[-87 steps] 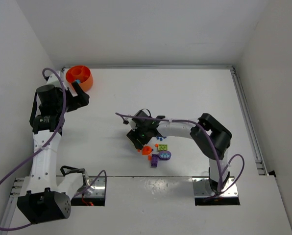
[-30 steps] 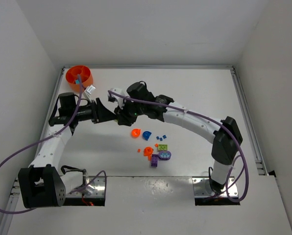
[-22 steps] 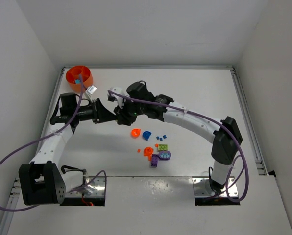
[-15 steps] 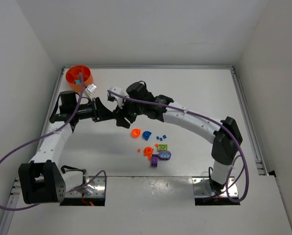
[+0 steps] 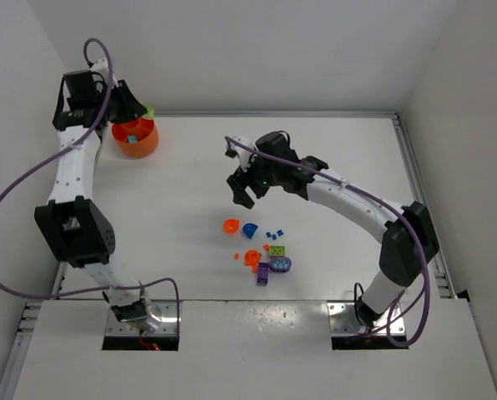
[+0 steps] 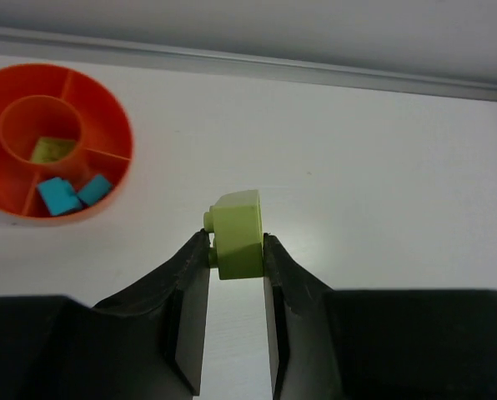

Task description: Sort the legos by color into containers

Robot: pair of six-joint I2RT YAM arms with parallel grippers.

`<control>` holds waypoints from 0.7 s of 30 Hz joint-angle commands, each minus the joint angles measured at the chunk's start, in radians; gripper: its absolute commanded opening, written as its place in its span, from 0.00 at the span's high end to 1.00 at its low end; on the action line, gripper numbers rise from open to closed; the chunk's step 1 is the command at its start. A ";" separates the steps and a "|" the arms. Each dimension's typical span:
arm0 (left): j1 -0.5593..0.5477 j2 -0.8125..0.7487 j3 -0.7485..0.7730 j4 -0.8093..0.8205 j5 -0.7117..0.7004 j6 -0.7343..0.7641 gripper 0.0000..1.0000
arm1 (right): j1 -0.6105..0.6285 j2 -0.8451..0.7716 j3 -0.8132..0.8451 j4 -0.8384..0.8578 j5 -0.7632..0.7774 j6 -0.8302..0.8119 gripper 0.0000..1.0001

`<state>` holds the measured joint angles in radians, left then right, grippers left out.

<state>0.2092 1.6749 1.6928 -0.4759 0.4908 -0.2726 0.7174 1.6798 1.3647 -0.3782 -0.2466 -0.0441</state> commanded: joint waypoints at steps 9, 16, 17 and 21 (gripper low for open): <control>0.001 0.380 0.418 -0.093 -0.382 0.078 1.00 | -0.121 -0.094 -0.145 -0.018 -0.029 -0.063 0.21; 0.001 0.514 0.542 -0.102 -0.494 0.078 1.00 | -0.164 -0.049 -0.115 -0.036 -0.059 -0.054 0.22; 0.001 0.523 0.542 -0.102 -0.504 0.087 1.00 | -0.164 -0.049 -0.115 -0.036 -0.059 -0.054 0.22; 0.001 0.548 0.561 -0.102 -0.534 0.087 1.00 | -0.182 -0.028 -0.105 -0.036 -0.078 -0.045 0.22</control>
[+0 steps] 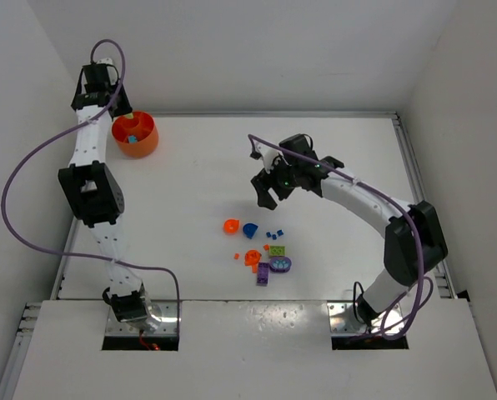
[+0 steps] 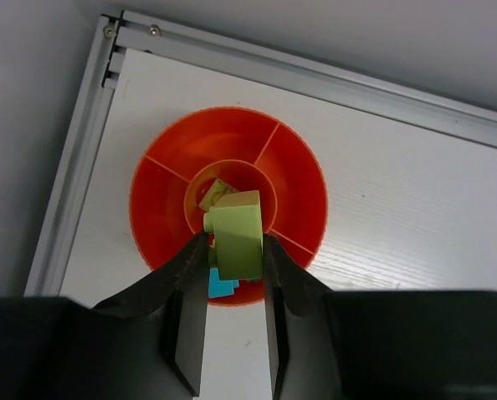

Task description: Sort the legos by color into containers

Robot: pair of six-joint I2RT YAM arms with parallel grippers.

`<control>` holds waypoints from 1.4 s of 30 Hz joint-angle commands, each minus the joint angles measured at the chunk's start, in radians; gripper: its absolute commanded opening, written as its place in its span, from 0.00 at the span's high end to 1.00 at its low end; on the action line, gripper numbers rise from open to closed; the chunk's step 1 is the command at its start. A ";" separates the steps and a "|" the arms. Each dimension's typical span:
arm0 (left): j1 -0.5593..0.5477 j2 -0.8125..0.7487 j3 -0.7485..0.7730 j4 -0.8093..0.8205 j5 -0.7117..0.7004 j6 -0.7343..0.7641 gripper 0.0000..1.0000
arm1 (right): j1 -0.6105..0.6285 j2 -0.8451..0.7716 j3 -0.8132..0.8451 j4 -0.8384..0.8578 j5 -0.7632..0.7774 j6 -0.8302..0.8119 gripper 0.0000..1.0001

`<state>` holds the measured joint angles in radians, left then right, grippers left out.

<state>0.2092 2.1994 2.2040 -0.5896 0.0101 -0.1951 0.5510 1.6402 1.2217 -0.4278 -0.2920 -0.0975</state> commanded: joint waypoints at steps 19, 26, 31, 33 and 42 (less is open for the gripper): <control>0.001 0.060 0.099 0.020 -0.050 0.010 0.31 | -0.043 0.021 0.024 -0.037 -0.044 -0.013 0.25; -0.019 -0.182 -0.022 0.030 0.141 -0.012 0.31 | -0.052 -0.086 -0.123 -0.120 -0.090 -0.175 0.36; -0.094 -0.529 -0.349 0.045 0.246 0.025 0.31 | -0.023 -0.126 -0.224 -0.255 -0.127 -0.327 0.36; -0.108 -0.619 -0.519 0.063 0.284 0.025 0.31 | -0.014 -0.137 -0.260 -0.255 -0.127 -0.341 0.34; -0.108 -0.943 -0.857 0.082 0.357 0.026 0.29 | 0.017 -0.102 -0.304 -0.140 -0.068 -0.262 0.33</control>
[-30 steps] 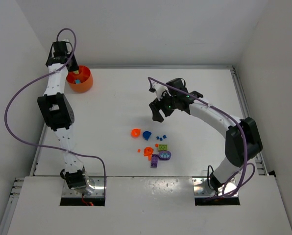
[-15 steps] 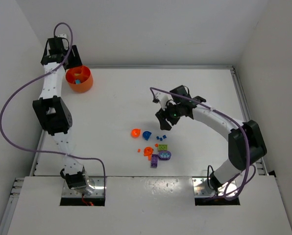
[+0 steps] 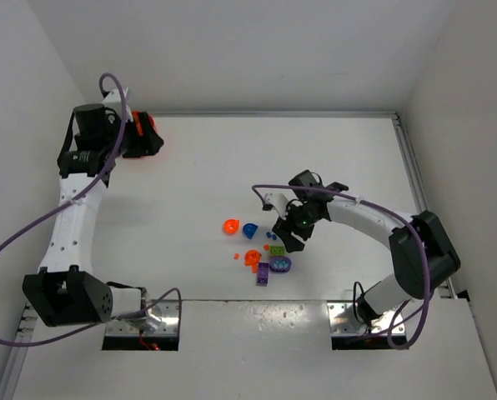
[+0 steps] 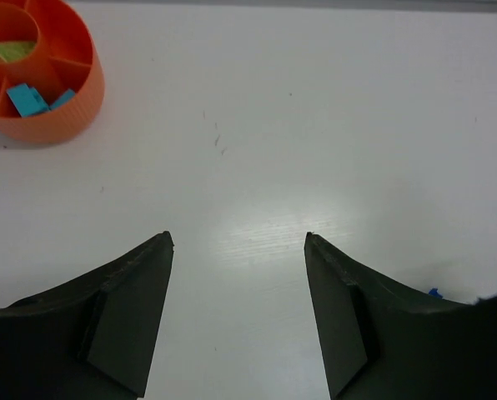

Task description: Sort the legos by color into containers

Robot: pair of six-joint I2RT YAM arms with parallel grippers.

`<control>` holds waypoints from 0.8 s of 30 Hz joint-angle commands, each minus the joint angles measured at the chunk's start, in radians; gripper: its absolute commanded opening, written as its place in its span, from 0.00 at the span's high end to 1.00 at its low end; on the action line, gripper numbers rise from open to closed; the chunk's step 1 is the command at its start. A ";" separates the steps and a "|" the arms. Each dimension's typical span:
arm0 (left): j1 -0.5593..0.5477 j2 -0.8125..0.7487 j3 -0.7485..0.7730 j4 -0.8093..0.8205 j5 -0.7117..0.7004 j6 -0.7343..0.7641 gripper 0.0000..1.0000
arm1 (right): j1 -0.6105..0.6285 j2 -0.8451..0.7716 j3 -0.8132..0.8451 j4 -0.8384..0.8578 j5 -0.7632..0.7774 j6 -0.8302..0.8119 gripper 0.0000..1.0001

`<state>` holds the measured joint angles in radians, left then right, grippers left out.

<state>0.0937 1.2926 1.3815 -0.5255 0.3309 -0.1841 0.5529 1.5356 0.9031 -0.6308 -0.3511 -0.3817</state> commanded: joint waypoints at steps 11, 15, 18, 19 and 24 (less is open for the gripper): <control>0.008 -0.118 -0.098 -0.011 0.036 0.017 0.29 | 0.077 0.133 0.074 0.095 -0.015 0.058 0.39; 0.032 -0.118 -0.107 -0.011 0.045 0.008 0.29 | 0.087 0.156 0.074 0.095 -0.026 0.058 0.41; 0.032 -0.118 -0.107 -0.011 0.056 0.008 0.29 | 0.096 0.192 0.074 0.086 -0.026 0.058 0.42; 0.032 -0.118 -0.107 -0.011 0.056 0.008 0.29 | 0.096 0.192 0.074 0.086 -0.026 0.058 0.42; 0.032 -0.118 -0.116 -0.011 0.065 0.008 0.29 | 0.096 0.215 0.074 0.086 -0.026 0.058 0.47</control>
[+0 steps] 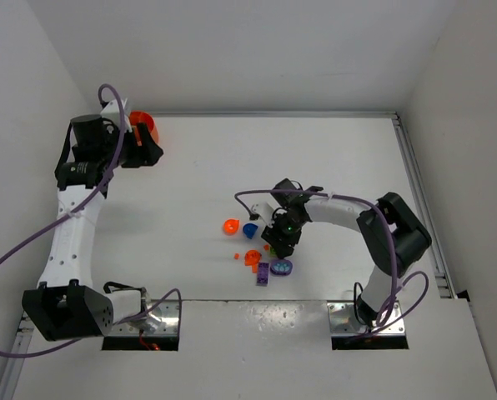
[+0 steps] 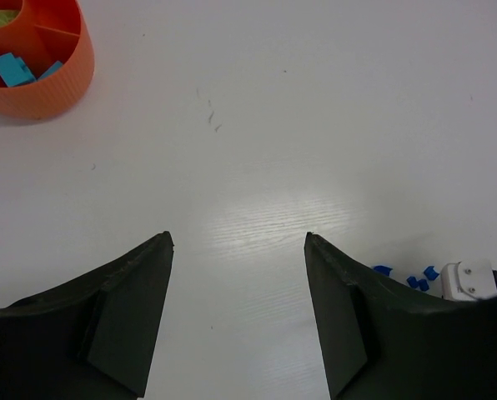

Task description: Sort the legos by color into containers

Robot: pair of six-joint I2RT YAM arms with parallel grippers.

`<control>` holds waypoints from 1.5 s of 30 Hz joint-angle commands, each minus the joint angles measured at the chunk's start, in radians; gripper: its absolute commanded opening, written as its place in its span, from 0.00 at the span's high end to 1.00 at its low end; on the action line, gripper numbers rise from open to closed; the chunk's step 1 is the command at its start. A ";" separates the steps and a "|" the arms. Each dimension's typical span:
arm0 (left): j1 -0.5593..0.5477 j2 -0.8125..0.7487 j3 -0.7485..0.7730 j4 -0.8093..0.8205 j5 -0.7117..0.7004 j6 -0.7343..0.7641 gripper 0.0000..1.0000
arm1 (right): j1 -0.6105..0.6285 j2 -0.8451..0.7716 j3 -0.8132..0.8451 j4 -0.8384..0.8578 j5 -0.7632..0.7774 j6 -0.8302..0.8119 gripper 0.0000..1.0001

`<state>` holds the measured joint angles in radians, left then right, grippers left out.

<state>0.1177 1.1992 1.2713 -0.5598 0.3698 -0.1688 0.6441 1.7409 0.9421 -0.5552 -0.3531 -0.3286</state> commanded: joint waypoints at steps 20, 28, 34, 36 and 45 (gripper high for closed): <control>-0.019 -0.125 -0.369 0.188 0.524 -0.170 0.27 | 0.026 -0.189 0.349 -0.066 -0.191 0.056 0.97; -0.092 -0.119 -0.443 0.357 0.635 -0.322 0.23 | 0.080 -0.031 0.547 -0.107 -0.244 0.117 0.97; -0.122 -0.073 -0.432 0.382 0.664 -0.342 0.23 | 0.100 0.017 0.615 -0.126 -0.225 0.117 0.97; -0.151 -0.050 -0.432 0.382 0.664 -0.342 0.23 | 0.100 0.026 0.624 -0.126 -0.216 0.117 0.97; -0.194 0.002 -0.432 0.391 0.664 -0.351 0.22 | 0.118 0.054 0.679 -0.135 -0.207 0.117 0.98</control>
<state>-0.0643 1.1885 0.8253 -0.2119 1.0077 -0.5098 0.7467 1.7817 1.5669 -0.6937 -0.5514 -0.2230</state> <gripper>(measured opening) 0.780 0.373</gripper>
